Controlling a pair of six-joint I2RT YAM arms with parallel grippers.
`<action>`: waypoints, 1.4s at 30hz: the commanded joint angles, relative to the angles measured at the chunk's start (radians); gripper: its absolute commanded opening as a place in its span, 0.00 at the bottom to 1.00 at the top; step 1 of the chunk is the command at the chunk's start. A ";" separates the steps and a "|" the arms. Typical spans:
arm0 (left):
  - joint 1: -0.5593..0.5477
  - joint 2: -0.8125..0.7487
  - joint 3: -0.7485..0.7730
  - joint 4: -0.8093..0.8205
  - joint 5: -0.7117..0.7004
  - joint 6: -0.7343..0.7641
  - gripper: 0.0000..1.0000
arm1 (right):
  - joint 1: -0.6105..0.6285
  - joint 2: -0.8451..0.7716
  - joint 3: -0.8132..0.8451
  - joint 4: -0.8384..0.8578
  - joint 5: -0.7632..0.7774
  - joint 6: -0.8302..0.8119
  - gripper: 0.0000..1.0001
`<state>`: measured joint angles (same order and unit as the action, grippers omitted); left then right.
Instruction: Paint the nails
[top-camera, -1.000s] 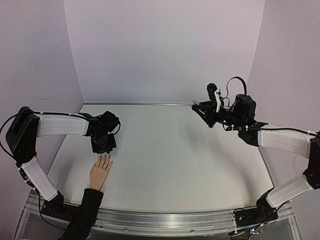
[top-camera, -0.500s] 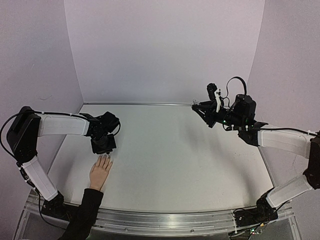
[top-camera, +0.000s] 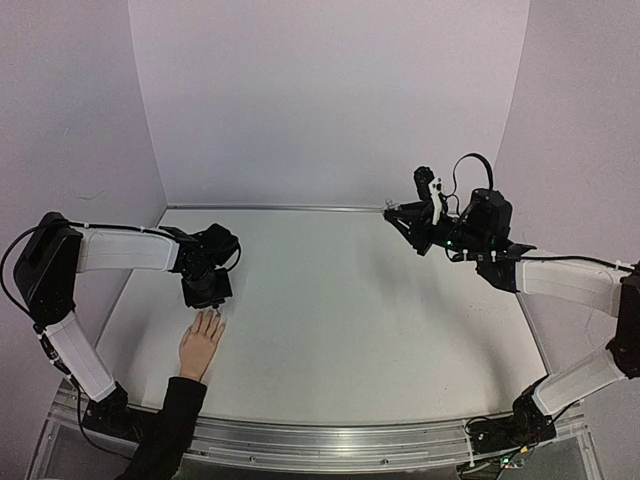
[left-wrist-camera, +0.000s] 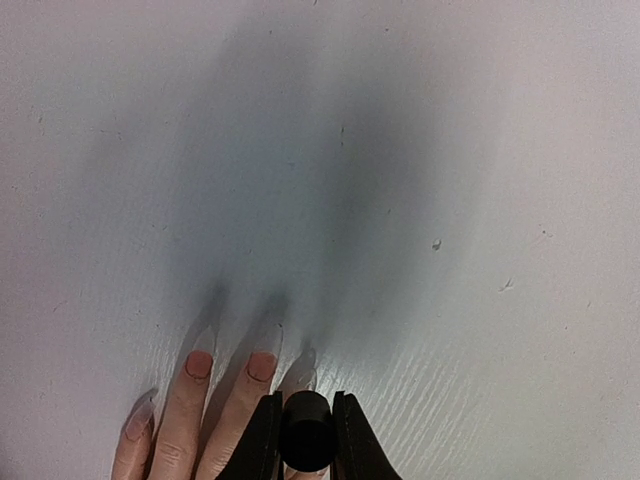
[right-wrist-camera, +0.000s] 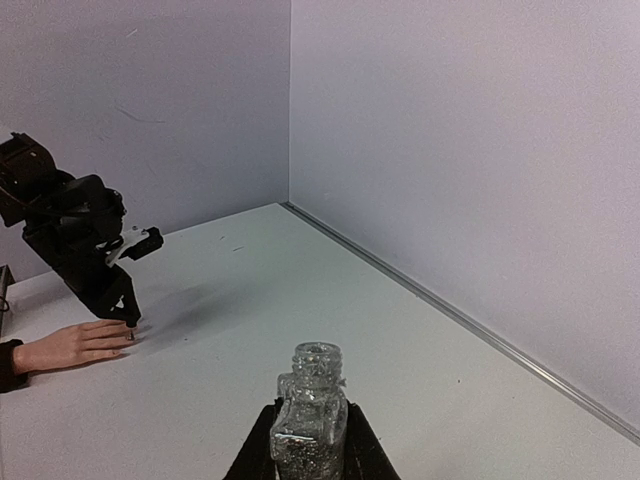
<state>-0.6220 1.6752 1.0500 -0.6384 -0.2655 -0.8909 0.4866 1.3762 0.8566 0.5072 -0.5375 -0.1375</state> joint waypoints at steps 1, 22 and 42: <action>0.006 0.003 -0.002 -0.011 -0.030 -0.014 0.00 | -0.003 -0.003 0.035 0.038 -0.012 0.007 0.00; 0.019 0.030 0.014 0.005 -0.031 0.012 0.00 | -0.003 0.009 0.039 0.038 -0.012 0.008 0.00; 0.024 0.057 0.087 0.033 -0.074 0.081 0.00 | -0.003 0.012 0.044 0.038 -0.019 0.015 0.00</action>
<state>-0.6071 1.7231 1.0753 -0.6272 -0.2910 -0.8441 0.4866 1.3876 0.8570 0.5072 -0.5407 -0.1336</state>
